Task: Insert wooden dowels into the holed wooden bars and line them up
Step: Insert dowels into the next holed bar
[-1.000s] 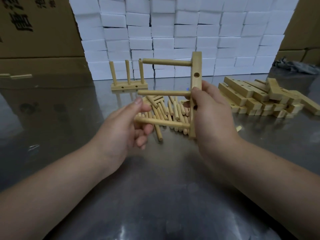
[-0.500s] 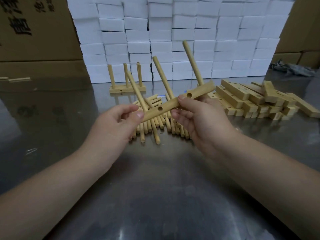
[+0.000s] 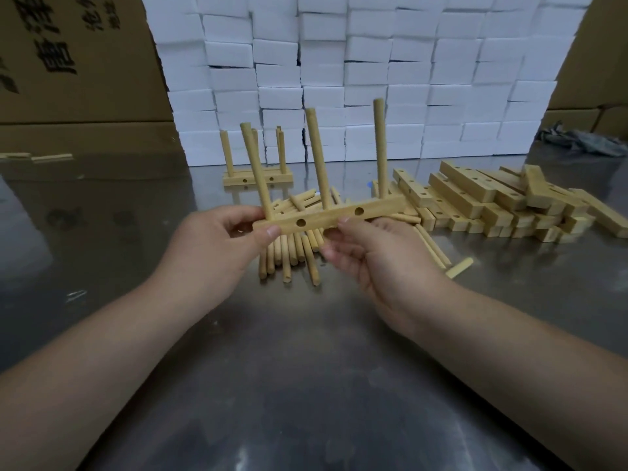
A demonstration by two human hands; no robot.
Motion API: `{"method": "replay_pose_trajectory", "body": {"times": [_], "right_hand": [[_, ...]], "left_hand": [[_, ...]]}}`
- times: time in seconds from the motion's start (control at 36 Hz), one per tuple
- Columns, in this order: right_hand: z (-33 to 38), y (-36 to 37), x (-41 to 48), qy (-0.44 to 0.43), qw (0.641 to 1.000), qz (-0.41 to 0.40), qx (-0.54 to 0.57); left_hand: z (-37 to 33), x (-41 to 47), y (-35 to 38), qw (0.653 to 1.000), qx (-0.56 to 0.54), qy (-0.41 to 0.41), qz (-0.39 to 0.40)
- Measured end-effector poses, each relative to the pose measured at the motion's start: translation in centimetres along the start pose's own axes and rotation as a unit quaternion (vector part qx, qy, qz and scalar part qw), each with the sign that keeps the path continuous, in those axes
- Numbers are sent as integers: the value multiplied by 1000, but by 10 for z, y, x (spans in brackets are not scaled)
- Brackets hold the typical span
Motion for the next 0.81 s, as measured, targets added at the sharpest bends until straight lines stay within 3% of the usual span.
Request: {"method": "replay_pose_trajectory", "body": {"times": [0.11, 0.22, 0.31, 0.44, 0.61, 0.81], "right_hand": [[-6, 20, -12, -28, 980, 72, -182], [-14, 36, -23, -71, 916, 162, -359], [-15, 37, -25, -64, 903, 177, -386], [-19, 37, -24, -45, 901, 187, -389], [-25, 36, -21, -31, 897, 211, -387], [-28, 35, -19, -27, 895, 222, -386]], "left_hand": [[10, 9, -14, 999, 10, -12, -45], [22, 16, -22, 995, -37, -39, -85], [28, 28, -28, 992, -26, -63, -105], [33, 69, -37, 991, 81, -56, -90], [87, 113, -50, 973, 175, -126, -87], [124, 150, -38, 961, 231, -152, -33]]}}
Point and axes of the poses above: each hand's wrist, its own x-axis towards the middle knuckle, its own y-axis out of the palm, z = x × y, the point moved 7 cm from there along x, towards the middle knuckle, and after that the axes turned 3 degrees about -x, right-handed, at the moved point
